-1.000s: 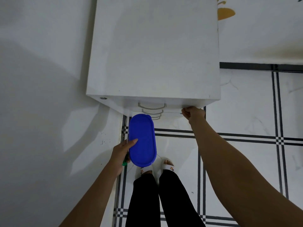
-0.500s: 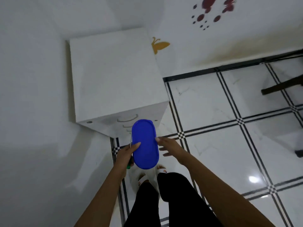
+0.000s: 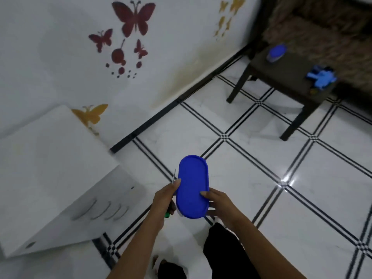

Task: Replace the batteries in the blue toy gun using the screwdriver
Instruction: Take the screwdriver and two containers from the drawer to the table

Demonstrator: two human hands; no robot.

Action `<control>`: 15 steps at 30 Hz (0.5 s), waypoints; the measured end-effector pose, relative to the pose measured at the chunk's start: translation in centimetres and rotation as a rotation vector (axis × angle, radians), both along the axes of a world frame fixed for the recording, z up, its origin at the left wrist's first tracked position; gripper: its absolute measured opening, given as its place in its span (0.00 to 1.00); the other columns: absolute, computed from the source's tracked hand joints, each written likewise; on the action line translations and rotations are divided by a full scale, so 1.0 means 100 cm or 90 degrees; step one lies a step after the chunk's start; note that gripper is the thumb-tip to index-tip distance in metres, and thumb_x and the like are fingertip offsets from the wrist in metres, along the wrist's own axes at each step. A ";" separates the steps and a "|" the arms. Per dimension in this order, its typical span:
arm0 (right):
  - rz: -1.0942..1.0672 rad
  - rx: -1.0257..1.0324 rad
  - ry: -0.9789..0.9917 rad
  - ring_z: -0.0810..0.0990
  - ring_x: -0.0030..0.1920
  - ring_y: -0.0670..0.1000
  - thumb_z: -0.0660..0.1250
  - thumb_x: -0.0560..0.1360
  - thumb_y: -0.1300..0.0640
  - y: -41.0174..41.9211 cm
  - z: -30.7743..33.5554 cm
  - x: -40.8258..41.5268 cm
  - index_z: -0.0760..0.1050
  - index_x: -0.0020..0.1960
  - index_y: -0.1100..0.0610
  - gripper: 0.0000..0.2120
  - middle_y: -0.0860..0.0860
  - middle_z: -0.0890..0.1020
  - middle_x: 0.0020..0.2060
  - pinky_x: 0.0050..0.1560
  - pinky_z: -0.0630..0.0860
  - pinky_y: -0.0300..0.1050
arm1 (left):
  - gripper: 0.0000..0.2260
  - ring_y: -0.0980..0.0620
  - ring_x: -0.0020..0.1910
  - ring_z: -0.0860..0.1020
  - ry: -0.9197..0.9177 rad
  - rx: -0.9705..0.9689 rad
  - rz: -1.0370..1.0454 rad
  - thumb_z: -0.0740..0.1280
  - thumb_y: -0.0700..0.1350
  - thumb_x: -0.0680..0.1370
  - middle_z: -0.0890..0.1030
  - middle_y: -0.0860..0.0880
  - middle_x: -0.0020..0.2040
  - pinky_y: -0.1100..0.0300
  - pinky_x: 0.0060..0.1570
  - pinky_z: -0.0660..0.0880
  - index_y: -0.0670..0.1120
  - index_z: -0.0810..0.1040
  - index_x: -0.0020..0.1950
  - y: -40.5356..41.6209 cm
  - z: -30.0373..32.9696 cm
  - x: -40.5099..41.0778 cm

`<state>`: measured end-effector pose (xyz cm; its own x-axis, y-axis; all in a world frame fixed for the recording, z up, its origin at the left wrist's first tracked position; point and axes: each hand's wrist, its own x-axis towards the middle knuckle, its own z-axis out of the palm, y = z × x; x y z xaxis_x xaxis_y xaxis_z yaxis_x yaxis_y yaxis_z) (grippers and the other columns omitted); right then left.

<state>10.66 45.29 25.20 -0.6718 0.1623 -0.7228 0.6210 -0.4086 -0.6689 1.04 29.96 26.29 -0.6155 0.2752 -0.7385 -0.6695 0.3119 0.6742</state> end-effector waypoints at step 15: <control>-0.223 0.079 0.070 0.82 0.46 0.53 0.67 0.75 0.53 0.303 0.049 0.035 0.77 0.58 0.55 0.13 0.54 0.83 0.51 0.44 0.81 0.46 | 0.11 0.55 0.22 0.69 0.044 0.099 -0.163 0.66 0.50 0.77 0.83 0.48 0.49 0.64 0.26 0.66 0.44 0.78 0.53 0.335 0.047 -0.020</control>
<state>14.17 75.58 30.13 -0.6324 0.4775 -0.6100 0.3794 -0.4956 -0.7813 -0.99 63.46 30.97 -0.5586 0.5344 -0.6343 -0.5338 0.3537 0.7681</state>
